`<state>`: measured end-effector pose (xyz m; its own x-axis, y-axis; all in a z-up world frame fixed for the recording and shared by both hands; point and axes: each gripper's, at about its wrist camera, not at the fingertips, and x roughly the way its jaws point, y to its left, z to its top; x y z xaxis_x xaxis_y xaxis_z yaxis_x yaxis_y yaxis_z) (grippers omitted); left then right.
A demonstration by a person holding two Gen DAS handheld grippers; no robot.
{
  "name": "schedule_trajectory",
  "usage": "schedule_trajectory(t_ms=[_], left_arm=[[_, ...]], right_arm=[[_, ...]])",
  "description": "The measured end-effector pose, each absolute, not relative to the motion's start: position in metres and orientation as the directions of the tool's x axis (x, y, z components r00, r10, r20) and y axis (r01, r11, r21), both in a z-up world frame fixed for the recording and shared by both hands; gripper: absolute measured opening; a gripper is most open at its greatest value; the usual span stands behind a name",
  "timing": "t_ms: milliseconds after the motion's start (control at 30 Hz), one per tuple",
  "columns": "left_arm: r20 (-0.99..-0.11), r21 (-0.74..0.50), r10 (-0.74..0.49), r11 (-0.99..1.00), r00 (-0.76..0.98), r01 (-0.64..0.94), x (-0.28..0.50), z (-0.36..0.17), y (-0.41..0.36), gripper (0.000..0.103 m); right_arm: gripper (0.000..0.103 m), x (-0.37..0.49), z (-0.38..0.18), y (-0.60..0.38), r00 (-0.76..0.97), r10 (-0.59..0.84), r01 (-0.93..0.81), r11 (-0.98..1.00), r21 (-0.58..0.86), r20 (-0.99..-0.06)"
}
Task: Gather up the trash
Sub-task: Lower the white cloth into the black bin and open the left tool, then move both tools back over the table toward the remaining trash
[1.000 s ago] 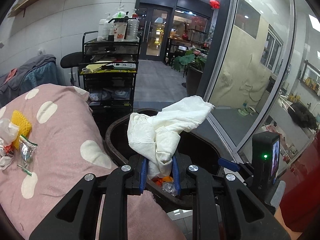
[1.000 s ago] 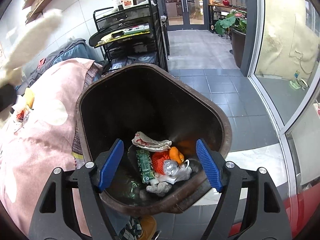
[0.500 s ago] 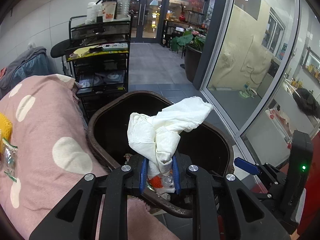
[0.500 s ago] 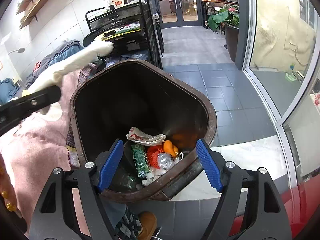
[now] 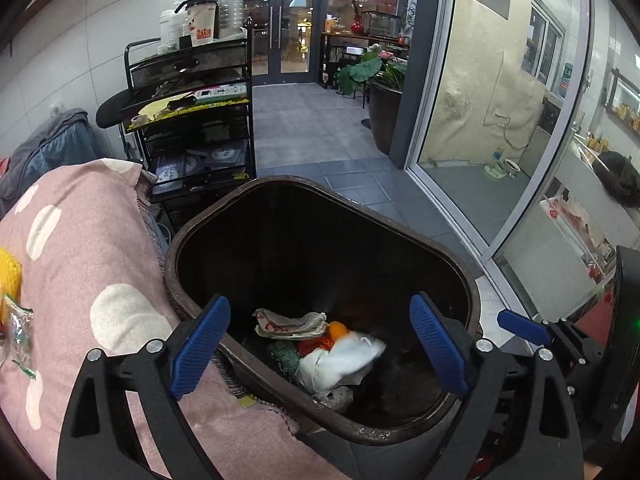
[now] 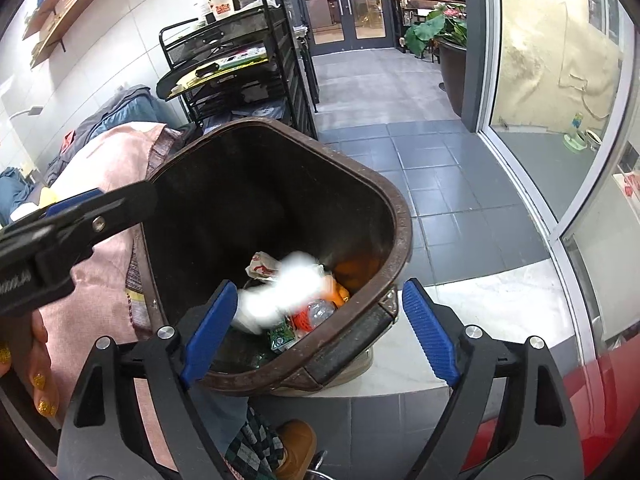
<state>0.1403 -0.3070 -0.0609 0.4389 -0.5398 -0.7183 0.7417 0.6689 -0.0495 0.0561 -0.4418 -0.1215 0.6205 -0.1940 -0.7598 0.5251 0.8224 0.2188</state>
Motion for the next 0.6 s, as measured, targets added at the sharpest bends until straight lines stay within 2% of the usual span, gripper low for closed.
schedule_trajectory(t_ms=[67,300,600], left_arm=[[-0.716,-0.05,-0.539,0.674,0.444,0.737,0.139,-0.061,-0.305,0.094],[-0.704,-0.049,-0.537,0.691,0.466,0.721,0.136,-0.054,-0.296,0.095],[-0.613,-0.079,-0.564,0.741,0.554,0.667,0.125,-0.018,-0.246,0.097]], right_arm=[[0.086,0.056,-0.121,-0.443,0.619,-0.199,0.531,0.819,0.218,-0.76],[0.086,0.059,-0.119,-0.444,0.616,-0.196,0.53,0.819,0.218,-0.763],[0.086,0.072,-0.103,-0.43,0.673,-0.144,0.463,0.847,0.262,-0.726]])
